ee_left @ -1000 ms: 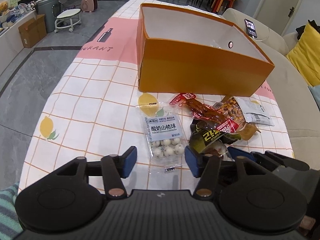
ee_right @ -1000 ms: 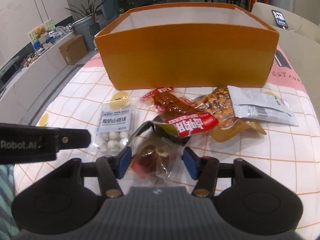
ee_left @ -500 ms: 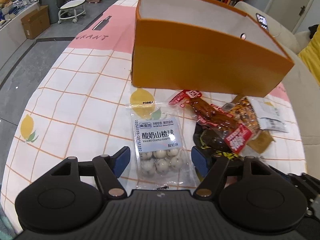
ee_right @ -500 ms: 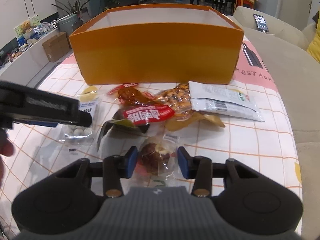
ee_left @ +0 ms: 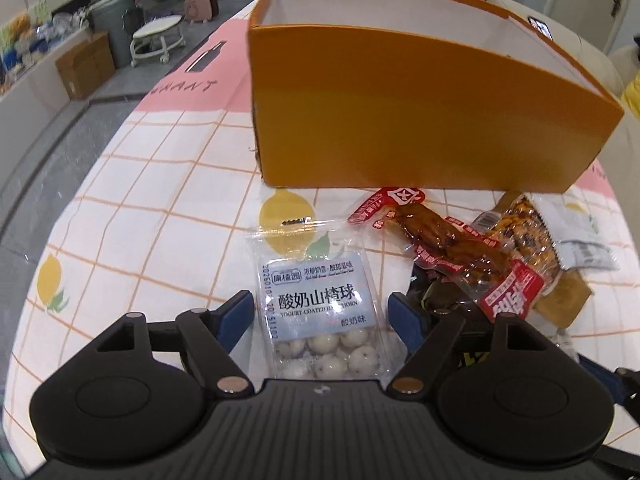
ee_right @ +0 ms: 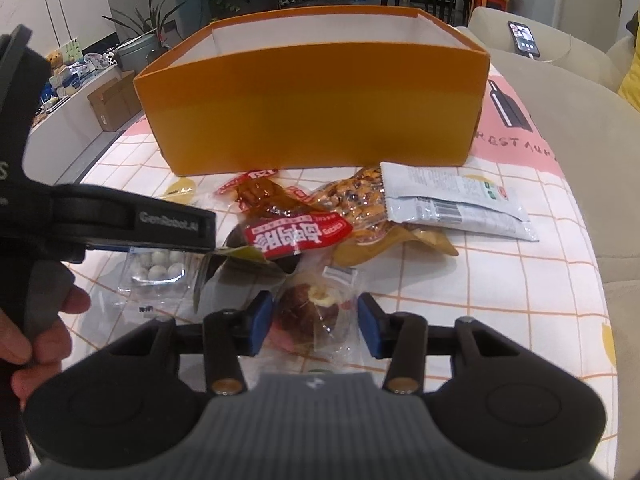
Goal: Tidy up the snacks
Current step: 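Grasp the yogurt ball bag with the left tool while the right tool grasps the brown snack bag, then carry both bags over the orange box and open both tools to drop them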
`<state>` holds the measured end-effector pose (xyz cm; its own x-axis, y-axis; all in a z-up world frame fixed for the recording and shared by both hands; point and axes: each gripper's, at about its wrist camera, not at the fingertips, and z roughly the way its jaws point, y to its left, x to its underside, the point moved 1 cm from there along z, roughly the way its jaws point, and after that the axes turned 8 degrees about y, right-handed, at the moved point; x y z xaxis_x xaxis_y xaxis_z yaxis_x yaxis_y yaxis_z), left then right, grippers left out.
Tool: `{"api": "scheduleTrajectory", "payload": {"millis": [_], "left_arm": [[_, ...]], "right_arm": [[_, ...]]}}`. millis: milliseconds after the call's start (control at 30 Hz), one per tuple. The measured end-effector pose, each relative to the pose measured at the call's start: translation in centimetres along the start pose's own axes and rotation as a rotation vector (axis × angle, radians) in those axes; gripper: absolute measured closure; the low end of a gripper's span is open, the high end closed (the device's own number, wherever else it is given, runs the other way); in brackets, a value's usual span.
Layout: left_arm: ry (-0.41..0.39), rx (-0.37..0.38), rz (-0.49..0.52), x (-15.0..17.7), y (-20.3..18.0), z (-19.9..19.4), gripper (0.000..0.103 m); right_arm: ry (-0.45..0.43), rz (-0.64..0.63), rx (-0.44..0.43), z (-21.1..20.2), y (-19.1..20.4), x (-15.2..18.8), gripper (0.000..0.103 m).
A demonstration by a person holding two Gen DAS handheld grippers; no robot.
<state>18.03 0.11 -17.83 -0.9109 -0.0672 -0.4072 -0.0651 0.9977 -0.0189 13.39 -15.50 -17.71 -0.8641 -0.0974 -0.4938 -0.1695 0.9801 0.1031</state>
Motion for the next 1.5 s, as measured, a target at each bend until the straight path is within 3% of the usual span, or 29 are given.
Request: {"api": "scheduleTrajectory", "payload": {"millis": [233,333,533,867,1133,1500], "left_arm": [[0.010,-0.031,0.002,0.1,0.7,0.0,0.014],[0.007,-0.015,0.008,0.2,0.9,-0.3,0.033],[0.014,0.024,0.000,0.8,1.8,-1.0,0.039],[-0.006,0.083,0.013,2.0,1.8,-5.6,0.039],[-0.083,0.137,0.064,2.0,0.8,-10.6,0.039],[-0.164,0.161,0.114,-0.8,0.4,-15.9,0.039]], "right_arm": [[0.016,0.013,-0.019,0.2,-0.2,0.1,0.057],[0.026,0.016,-0.029,0.2,-0.2,0.2,0.060],[0.041,0.006,-0.042,-0.1,-0.2,0.4,0.062],[0.003,-0.015,-0.044,-2.8,-0.4,0.9,0.063],[-0.070,-0.032,-0.041,-7.4,-0.3,0.9,0.063],[-0.196,-0.078,-0.053,-14.0,-0.4,-2.5,0.063]]}}
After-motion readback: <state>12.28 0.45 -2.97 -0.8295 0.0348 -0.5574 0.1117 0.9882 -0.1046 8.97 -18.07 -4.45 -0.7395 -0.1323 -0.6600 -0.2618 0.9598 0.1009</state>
